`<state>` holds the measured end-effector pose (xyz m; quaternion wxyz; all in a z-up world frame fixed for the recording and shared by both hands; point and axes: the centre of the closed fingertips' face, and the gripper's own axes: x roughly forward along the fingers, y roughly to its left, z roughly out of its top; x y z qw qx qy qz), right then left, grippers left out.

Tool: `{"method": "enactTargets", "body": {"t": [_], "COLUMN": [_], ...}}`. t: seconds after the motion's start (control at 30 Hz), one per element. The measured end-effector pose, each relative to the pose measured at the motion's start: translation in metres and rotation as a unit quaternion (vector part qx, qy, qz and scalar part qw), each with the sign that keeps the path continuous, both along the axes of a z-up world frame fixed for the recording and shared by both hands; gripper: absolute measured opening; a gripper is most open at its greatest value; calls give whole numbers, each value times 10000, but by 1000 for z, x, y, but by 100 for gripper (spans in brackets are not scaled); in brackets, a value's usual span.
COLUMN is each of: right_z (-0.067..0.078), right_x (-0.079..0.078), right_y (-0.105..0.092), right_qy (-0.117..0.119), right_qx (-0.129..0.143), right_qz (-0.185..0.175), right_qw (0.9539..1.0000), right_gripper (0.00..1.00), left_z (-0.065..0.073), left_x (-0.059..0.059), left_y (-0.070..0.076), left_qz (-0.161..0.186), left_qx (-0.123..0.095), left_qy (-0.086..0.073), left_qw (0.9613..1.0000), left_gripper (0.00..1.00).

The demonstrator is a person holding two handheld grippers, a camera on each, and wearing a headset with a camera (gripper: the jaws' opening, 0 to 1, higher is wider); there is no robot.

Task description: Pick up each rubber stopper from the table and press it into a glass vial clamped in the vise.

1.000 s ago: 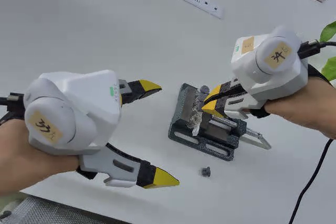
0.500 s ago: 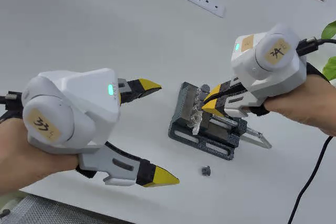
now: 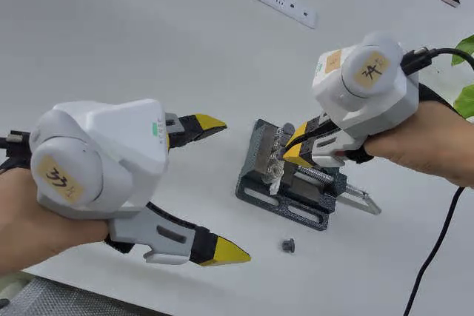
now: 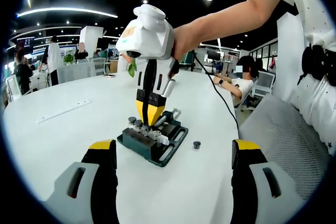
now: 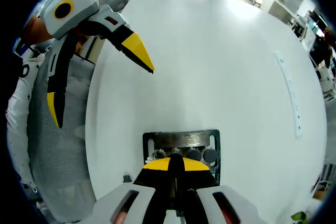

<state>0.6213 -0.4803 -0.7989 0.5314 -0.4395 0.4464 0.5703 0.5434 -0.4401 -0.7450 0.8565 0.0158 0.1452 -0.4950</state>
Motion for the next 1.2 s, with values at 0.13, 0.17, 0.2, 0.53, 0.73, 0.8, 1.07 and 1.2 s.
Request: {"method": "enactTargets", "body": {"t": [0.13,0.17,0.2,0.53,0.73,0.8,1.07,1.2], "right_z": [-1,-1,-1,-3,-3,-3,-5,-5], "right_x": [1,2,2,1,0,-1,0,0], "right_y": [0,0,1,0,1,2,2,1], "right_qy": [-1,7,16,28,81,47,-88,-127], "right_qx": [-62,-74,-91,-277,-371,-413,-502,-509], "right_qz": [27,6,1,27,-44,-32,-10,-42], "right_qw": [10000,10000,10000,9996,9993,9991,9987,9986], "right_gripper": [1,1,1,0,0,0,0,0], "left_z": [0,0,1,2,2,2,4,3], "left_x": [1,1,1,4,6,7,9,10], "left_y": [0,0,-1,-3,-3,-3,-1,1], "left_qz": [-4,-2,1,10,26,40,88,122], "left_qx": [2,1,-7,-47,-71,-75,-104,-119], "left_qy": [-6,-14,-14,-18,-21,-26,-40,-25], "left_qw": [10000,10000,10000,10000,10000,10000,9999,9999], "left_gripper": [89,89,89,88,88,88,87,86]}}
